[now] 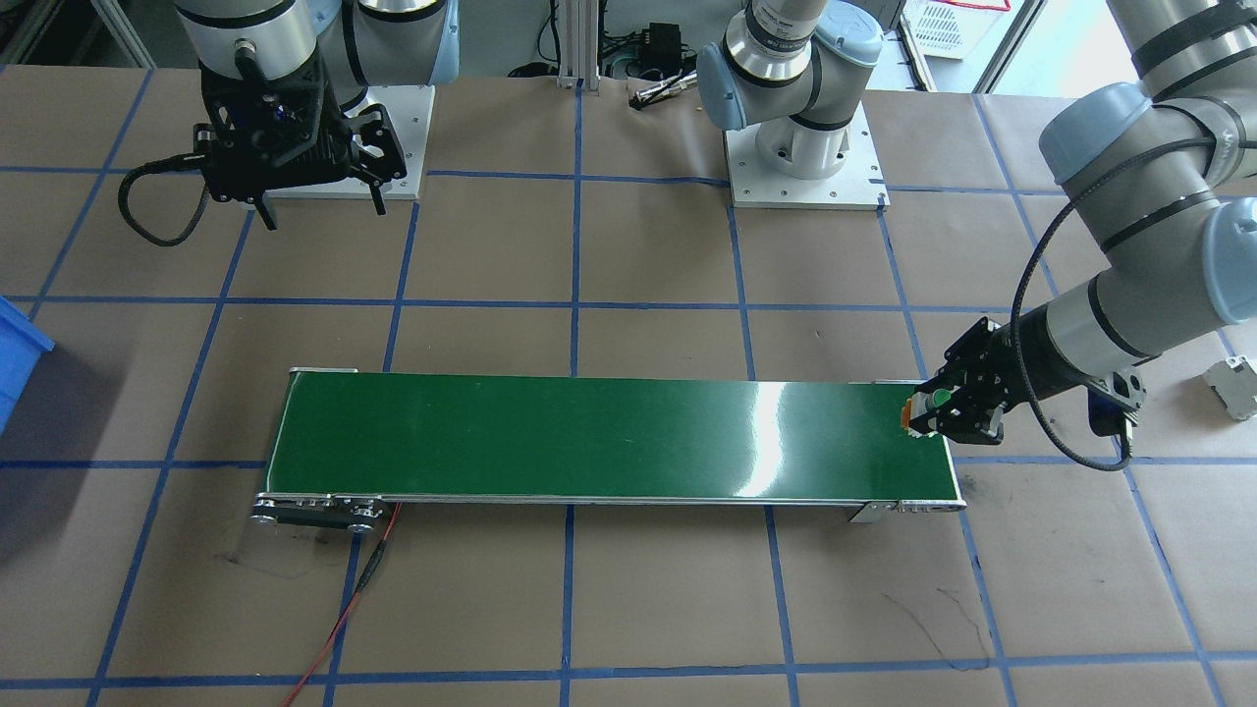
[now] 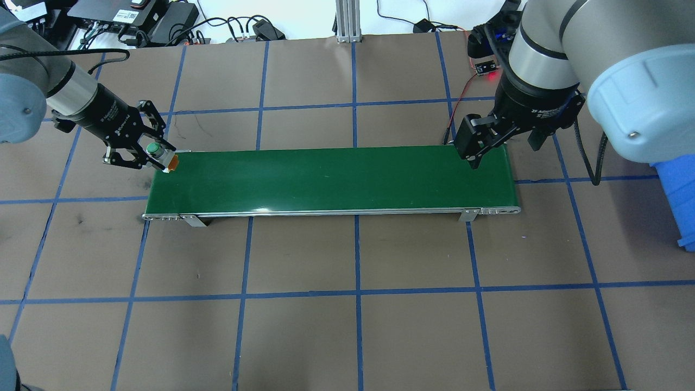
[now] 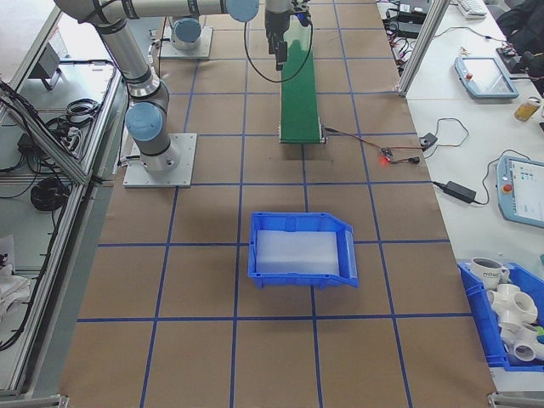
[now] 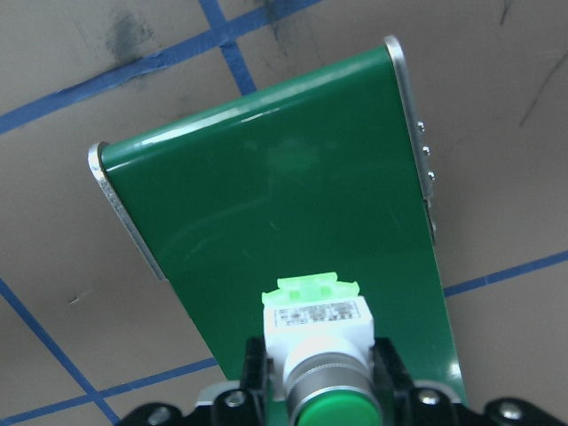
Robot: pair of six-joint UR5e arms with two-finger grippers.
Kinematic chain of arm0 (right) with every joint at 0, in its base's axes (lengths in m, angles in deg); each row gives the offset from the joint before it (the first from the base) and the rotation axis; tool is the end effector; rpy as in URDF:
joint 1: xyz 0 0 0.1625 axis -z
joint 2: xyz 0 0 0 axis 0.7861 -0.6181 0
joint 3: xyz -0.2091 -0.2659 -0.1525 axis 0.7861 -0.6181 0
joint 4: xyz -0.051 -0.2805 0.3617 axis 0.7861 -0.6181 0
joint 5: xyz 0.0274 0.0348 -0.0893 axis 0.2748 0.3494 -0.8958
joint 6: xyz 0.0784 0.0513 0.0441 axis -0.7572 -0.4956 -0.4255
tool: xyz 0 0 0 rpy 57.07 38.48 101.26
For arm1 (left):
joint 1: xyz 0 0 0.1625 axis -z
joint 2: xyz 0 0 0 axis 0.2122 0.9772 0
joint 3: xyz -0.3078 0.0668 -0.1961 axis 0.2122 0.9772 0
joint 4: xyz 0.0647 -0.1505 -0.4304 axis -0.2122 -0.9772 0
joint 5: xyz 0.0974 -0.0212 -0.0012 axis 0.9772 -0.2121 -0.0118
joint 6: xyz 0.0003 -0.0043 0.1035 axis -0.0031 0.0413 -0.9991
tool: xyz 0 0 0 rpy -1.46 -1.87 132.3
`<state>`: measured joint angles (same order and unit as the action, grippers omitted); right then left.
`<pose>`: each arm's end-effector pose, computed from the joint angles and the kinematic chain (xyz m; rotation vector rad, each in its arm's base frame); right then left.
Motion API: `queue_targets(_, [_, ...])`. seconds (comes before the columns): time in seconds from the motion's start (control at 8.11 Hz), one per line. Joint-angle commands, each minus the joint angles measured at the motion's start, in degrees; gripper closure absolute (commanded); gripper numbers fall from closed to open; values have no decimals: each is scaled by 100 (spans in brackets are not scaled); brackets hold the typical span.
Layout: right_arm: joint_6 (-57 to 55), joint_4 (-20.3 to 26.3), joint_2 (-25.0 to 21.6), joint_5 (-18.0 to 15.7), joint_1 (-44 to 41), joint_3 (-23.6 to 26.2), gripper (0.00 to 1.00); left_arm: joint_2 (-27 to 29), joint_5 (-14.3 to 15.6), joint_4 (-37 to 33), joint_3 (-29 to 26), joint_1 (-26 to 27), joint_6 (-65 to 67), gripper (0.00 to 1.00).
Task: Move button from left to right
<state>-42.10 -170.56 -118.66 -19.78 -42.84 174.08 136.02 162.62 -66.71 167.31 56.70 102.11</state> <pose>0.1689 -0.4977 0.4247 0.3818 -3.0665 -0.0371 0.0592 -0.6005 0.2485 1.6688 -2.3809 -0.3538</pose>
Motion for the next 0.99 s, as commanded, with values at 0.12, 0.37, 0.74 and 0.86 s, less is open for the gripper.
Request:
queue_targets(0.12, [-9, 0, 0, 9, 0, -2, 0, 196, 16, 688, 450, 22, 270, 100])
queue_targets(0.37, [-9, 0, 0, 9, 0, 7, 0, 223, 25, 1067, 539, 22, 236, 100])
queue_targets(0.74, [-9, 0, 0, 9, 0, 7, 0, 241, 34, 1068, 548, 22, 244, 99])
queue_targets(0.86, [-9, 0, 0, 9, 0, 7, 0, 241, 43, 1060, 557, 22, 244, 99])
